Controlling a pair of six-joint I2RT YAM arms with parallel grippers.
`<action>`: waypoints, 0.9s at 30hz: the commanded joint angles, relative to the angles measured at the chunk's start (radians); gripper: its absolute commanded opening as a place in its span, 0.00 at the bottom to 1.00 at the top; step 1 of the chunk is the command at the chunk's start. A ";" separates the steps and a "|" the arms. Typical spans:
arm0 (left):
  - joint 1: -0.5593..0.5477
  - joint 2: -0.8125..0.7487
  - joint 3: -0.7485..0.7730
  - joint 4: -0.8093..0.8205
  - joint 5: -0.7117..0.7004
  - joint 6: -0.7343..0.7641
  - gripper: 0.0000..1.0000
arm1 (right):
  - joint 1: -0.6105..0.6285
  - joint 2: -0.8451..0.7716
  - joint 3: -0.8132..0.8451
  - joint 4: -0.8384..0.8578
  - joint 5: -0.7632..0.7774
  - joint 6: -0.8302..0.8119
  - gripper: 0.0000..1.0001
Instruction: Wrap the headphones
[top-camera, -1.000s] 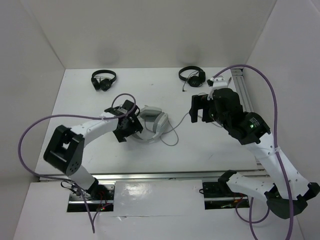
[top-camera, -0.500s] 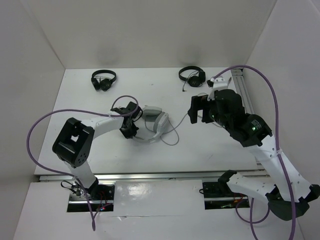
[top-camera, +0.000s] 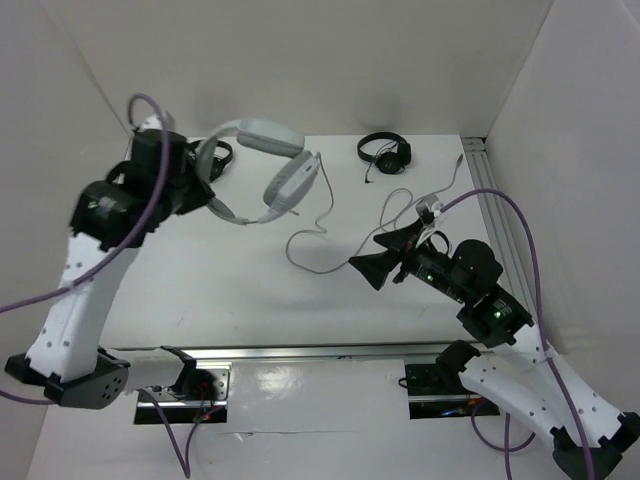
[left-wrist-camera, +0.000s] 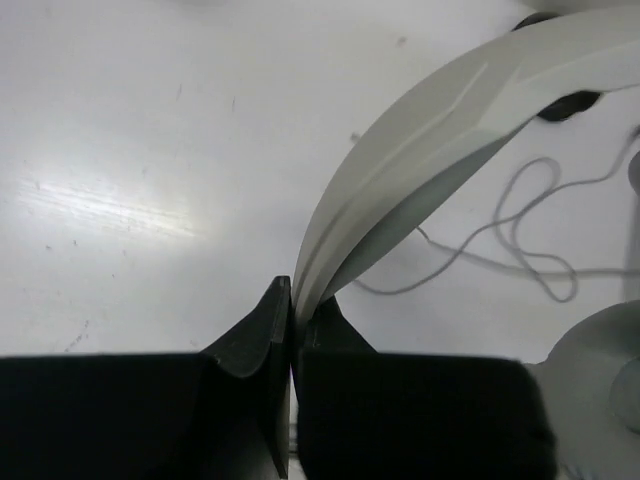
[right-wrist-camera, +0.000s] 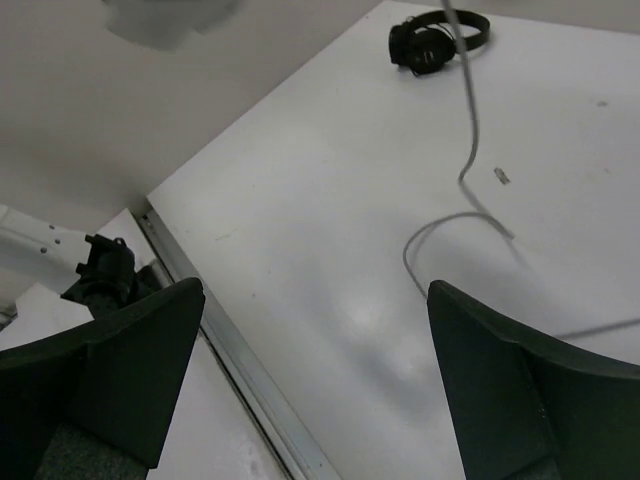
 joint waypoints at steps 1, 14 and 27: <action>0.038 -0.031 0.256 -0.172 0.039 0.184 0.00 | 0.006 0.054 -0.038 0.368 -0.082 -0.036 1.00; 0.083 -0.076 0.428 -0.226 0.094 0.109 0.00 | 0.015 0.324 -0.082 0.754 -0.303 -0.055 1.00; 0.083 -0.103 0.408 -0.197 0.162 0.087 0.00 | 0.078 0.540 -0.062 0.903 -0.191 -0.088 0.96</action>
